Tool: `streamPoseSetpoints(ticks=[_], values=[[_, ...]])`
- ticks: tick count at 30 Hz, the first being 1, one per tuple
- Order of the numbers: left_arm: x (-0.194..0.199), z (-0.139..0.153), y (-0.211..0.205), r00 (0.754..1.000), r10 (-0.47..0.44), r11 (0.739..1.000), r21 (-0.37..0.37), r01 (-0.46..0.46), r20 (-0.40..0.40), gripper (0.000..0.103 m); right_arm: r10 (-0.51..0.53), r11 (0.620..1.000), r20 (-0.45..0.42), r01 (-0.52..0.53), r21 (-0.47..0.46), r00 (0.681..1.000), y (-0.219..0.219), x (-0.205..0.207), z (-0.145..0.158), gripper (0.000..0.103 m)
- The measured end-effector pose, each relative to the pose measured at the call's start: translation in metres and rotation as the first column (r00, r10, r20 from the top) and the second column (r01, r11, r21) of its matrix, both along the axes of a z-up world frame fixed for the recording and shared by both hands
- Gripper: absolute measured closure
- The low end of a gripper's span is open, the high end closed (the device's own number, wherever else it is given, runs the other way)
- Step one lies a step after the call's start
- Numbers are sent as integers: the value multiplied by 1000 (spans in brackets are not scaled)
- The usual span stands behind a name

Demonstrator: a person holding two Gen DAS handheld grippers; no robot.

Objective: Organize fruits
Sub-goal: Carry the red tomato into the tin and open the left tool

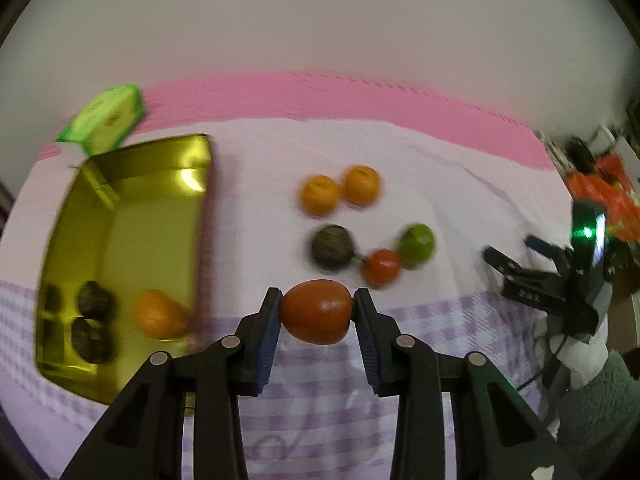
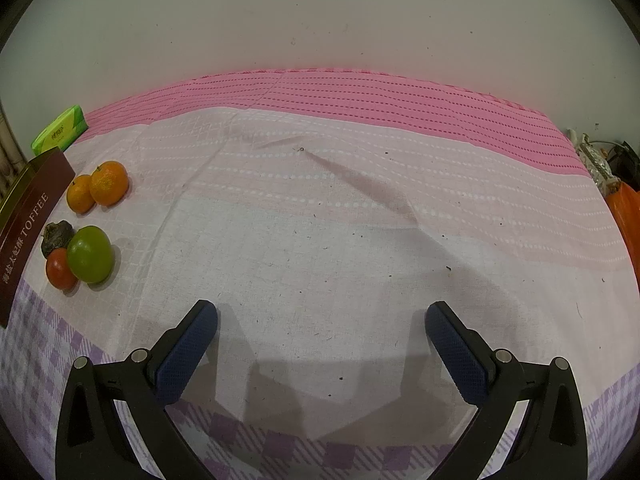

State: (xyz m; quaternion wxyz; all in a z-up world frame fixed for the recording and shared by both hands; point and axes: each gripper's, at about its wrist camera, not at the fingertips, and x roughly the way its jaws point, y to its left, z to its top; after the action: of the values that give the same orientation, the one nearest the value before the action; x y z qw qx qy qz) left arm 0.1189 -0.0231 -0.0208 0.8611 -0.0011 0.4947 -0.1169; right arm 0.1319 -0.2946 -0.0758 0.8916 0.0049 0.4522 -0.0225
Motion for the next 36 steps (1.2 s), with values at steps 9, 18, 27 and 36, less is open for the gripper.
streamPoseSetpoints(ticks=[9, 18, 27, 36], values=[[3, 5, 82, 984, 178, 983, 41, -178, 15, 70, -1, 1000, 0, 1, 0, 1000, 0, 0, 0, 0], [-6, -10, 120, 966, 258, 965, 57, -256, -24, 70, -2, 1000, 0, 2, 0, 1000, 0, 0, 0, 0], [-12, -26, 129, 962, 263, 963, 82, -258, -68, 70, -3, 1000, -1, 3, 1, 1000, 0, 0, 0, 0], [-13, -39, 136, 953, 284, 956, 106, -273, -110, 70, -4, 1000, -2, 4, 1, 1000, -1, 0, 1, 0]])
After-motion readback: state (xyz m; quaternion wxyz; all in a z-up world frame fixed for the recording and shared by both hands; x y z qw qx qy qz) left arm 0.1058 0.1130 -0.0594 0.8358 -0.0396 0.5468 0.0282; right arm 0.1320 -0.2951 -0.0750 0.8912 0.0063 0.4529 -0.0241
